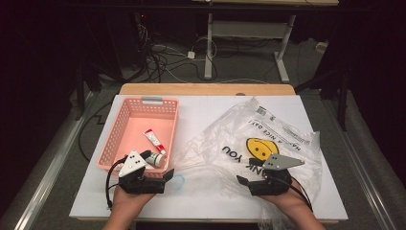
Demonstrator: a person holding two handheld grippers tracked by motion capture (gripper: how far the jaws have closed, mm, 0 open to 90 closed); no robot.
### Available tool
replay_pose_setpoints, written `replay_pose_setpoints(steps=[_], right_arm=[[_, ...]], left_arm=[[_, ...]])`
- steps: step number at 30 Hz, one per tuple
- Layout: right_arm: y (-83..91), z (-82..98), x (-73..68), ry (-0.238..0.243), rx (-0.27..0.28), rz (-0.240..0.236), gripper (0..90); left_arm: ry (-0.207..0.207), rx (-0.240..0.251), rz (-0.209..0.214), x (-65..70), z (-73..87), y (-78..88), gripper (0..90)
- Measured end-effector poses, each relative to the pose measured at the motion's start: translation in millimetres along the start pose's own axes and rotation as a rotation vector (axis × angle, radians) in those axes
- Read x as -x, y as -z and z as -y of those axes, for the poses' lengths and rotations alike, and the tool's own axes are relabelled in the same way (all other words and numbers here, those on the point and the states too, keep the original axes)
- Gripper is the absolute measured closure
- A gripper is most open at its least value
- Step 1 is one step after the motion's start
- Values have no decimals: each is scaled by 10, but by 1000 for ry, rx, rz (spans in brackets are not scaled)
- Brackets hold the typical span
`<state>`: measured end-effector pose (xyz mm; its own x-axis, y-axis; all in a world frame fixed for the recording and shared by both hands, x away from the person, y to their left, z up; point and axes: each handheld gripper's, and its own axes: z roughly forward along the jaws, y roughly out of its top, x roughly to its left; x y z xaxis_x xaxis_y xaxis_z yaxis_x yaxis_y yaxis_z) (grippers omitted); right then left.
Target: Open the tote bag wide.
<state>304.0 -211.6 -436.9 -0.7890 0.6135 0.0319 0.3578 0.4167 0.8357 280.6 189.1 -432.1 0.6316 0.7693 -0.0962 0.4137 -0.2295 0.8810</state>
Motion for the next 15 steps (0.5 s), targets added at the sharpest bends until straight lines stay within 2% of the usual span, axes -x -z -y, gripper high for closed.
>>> replay_pose_setpoints(steps=[2,10,11,15], right_arm=[[-29,20,-38,14,-24,-12,297],[-73,99,-104,45,-82,-22,352],[-100,132,-107,68,-113,-15,377],[-185,218,-76,93,-207,-45,388]], left_arm=[[2,5,-2,2,1,1,0],[5,-4,6,16,3,-28,0],[3,-3,6,17,0,-27,0],[4,-13,6,6,3,-35,0]])
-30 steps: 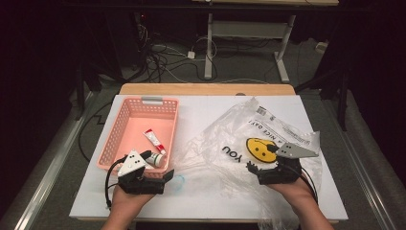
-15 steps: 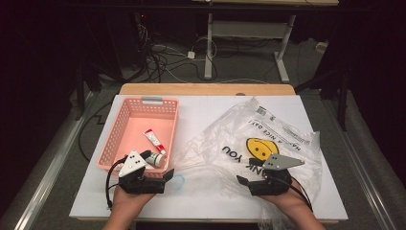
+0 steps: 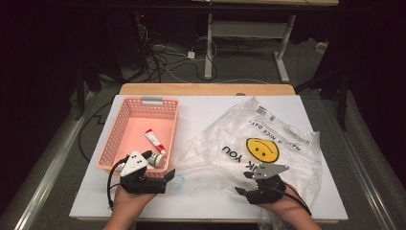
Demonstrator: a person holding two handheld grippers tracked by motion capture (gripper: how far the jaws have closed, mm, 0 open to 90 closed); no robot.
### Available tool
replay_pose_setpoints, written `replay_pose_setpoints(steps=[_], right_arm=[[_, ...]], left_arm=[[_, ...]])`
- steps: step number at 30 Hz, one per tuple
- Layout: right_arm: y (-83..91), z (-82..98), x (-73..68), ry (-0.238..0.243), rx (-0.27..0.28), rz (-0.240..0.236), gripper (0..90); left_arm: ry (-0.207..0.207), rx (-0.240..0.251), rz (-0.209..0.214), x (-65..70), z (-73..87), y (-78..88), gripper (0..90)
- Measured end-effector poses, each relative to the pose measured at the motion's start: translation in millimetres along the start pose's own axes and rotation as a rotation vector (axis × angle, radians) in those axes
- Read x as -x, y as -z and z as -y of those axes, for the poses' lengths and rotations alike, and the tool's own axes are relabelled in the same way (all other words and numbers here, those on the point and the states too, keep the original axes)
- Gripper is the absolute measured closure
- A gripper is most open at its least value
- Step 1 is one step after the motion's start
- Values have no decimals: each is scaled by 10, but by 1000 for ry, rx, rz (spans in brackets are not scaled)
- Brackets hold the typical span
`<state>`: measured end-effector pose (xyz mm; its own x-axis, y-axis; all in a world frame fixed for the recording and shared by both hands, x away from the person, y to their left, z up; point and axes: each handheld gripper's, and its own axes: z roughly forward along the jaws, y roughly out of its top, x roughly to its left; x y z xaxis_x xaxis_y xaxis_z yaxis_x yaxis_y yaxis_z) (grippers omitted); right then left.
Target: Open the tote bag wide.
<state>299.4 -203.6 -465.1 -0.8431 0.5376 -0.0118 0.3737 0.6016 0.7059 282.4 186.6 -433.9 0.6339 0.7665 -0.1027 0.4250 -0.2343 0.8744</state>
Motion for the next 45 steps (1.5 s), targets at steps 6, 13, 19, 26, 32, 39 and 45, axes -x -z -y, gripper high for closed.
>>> replay_pose_setpoints(steps=[6,13,19,26,32,39,45], right_arm=[[-45,42,9,17,-32,-5,432],[-82,24,0,3,-27,-26,514],[-148,-3,-7,11,-39,-48,583],[-157,2,16,10,-34,-30,681],[-159,0,40,-5,-34,-30,770],[-154,15,79,-23,-23,-40,895],[-91,9,93,-35,24,-30,900]], left_arm=[[-4,5,-3,1,-1,20,0],[-2,-2,0,-2,0,8,0],[-7,2,5,12,-4,10,0],[-11,0,11,10,-5,6,0],[-13,1,12,12,-4,9,0],[-22,-2,8,16,-4,12,0],[-23,-3,13,17,-4,1,0]])
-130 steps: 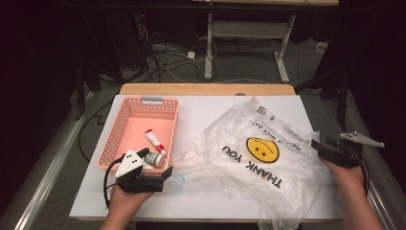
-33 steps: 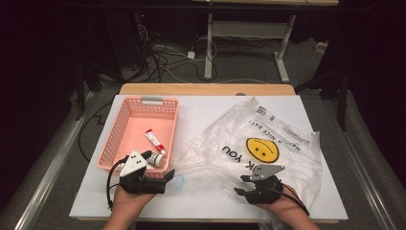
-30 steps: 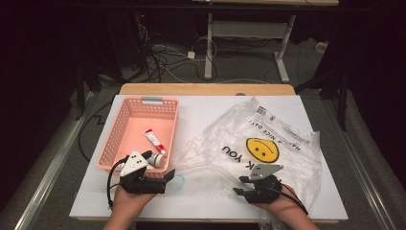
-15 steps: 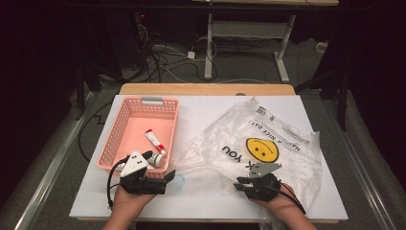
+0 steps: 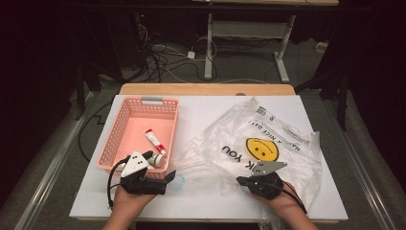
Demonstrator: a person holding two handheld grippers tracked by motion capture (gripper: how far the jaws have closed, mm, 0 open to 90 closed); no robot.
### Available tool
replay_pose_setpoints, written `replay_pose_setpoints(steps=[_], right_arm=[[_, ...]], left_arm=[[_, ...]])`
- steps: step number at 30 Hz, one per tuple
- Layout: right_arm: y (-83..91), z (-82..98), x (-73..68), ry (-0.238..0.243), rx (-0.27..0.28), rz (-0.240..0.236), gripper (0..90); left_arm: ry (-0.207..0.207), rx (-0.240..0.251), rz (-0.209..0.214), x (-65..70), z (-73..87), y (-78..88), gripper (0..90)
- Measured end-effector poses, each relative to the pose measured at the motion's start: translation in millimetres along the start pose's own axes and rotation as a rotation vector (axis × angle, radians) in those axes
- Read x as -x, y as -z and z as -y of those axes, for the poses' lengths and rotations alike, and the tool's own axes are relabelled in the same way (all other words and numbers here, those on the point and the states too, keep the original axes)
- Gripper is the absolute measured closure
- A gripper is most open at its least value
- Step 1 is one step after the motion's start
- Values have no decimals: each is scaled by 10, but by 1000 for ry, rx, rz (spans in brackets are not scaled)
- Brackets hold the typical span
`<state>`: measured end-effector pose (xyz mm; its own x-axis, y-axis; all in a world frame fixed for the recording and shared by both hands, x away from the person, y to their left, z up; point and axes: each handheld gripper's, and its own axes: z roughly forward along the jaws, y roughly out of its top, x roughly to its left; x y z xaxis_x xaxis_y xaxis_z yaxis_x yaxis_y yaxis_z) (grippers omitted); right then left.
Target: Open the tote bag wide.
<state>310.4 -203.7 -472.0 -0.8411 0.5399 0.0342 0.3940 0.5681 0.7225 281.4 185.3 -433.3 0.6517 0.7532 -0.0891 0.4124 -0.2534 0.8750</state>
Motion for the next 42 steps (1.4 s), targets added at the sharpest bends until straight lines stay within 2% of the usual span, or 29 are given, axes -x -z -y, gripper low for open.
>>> replay_pose_setpoints(steps=[10,12,16,17,21,25,29,32,39,42], right_arm=[[77,-14,30,-6,60,33,900],[94,-24,50,-26,97,33,900],[117,-42,89,-43,137,48,900],[135,-61,129,-64,168,64,900],[166,-100,175,-81,204,80,900],[256,-184,209,-85,264,127,900],[321,-251,239,-92,298,174,900],[343,-279,258,-95,316,177,900],[454,-402,342,-116,406,212,900],[502,-434,359,-98,430,216,900]], left_arm=[[-1,1,3,5,-2,2,0],[-1,2,5,6,-1,1,0],[-8,8,17,12,-4,-12,0],[-10,7,21,13,-7,-18,0],[-18,15,26,18,-9,-20,0],[-12,16,33,25,-6,-27,0],[-16,15,33,32,-6,-33,0],[-13,16,32,36,-6,-29,0],[-9,18,23,17,-3,-28,0],[-8,19,14,10,1,-18,0]])
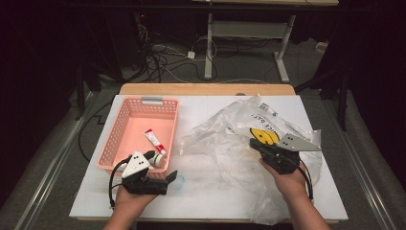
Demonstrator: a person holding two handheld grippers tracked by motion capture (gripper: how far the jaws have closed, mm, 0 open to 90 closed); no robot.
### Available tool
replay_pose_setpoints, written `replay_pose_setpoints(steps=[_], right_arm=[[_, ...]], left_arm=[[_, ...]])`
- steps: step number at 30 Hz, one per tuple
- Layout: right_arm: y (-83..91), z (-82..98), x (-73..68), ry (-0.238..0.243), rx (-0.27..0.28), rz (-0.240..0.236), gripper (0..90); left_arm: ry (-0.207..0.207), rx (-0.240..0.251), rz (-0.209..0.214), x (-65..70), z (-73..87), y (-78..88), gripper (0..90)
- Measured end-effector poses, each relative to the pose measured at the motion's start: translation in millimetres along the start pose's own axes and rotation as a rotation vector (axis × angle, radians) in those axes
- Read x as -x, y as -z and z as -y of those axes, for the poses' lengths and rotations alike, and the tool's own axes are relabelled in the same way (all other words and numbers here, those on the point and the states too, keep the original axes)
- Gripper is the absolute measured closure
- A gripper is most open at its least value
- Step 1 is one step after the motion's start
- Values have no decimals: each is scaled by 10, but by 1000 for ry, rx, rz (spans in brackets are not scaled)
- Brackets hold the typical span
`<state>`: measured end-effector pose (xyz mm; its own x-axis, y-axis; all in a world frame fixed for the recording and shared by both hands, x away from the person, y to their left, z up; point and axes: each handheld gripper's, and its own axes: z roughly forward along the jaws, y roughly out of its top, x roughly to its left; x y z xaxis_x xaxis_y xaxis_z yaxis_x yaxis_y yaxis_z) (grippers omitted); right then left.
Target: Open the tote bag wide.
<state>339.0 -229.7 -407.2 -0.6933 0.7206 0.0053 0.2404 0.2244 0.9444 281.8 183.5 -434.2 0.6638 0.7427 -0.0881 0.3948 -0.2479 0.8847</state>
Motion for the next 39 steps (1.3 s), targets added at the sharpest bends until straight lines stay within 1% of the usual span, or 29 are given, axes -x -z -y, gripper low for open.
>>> replay_pose_setpoints(steps=[5,7,9,10,11,12,14,15,16,17,18,20,21,22,24,26,28,30,33,35,37,39], right_arm=[[73,-159,27,2,53,16,900],[81,-187,31,6,62,20,900],[92,-266,49,15,81,26,900],[92,-266,49,15,81,26,900],[84,-298,77,8,97,27,900],[84,-298,77,8,97,27,900],[77,-291,112,-2,121,28,900],[79,-275,118,-14,131,25,900],[70,-261,119,-15,132,23,900],[70,-261,119,-15,132,23,900],[53,-236,117,-3,123,30,900],[48,-220,120,2,122,32,900],[33,-196,131,-1,119,26,900],[33,-196,131,-1,119,26,900],[26,-178,149,-8,116,14,900],[25,-177,148,-12,111,8,900],[20,-177,139,-11,108,-2,900],[16,-180,121,-4,102,-14,900],[11,-182,114,6,102,-13,900],[12,-182,102,8,99,-13,900],[22,-185,98,13,102,-12,900],[27,-185,101,15,102,-12,900]], left_arm=[[5,4,-13,-35,-1,27,0],[19,8,-17,-58,0,39,0],[22,10,-26,-83,2,59,0],[25,11,-30,-96,3,69,0],[25,13,-43,-123,-1,95,0],[25,13,-43,-123,-1,95,0],[24,16,-61,-161,-8,138,0],[22,15,-76,-192,-13,169,0],[33,23,-130,-282,-19,272,0],[33,23,-130,-282,-19,272,0],[48,33,-150,-336,-12,330,0],[73,34,-187,-444,23,420,0],[99,25,-216,-541,64,490,0],[99,25,-216,-541,64,490,0],[115,21,-245,-620,89,551,0],[133,26,-262,-686,104,605,0],[146,27,-271,-734,119,639,0],[155,15,-270,-768,140,643,0],[170,6,-265,-798,162,633,0],[171,15,-258,-795,167,631,0],[167,41,-256,-766,159,627,0],[162,38,-242,-732,122,610,0]])
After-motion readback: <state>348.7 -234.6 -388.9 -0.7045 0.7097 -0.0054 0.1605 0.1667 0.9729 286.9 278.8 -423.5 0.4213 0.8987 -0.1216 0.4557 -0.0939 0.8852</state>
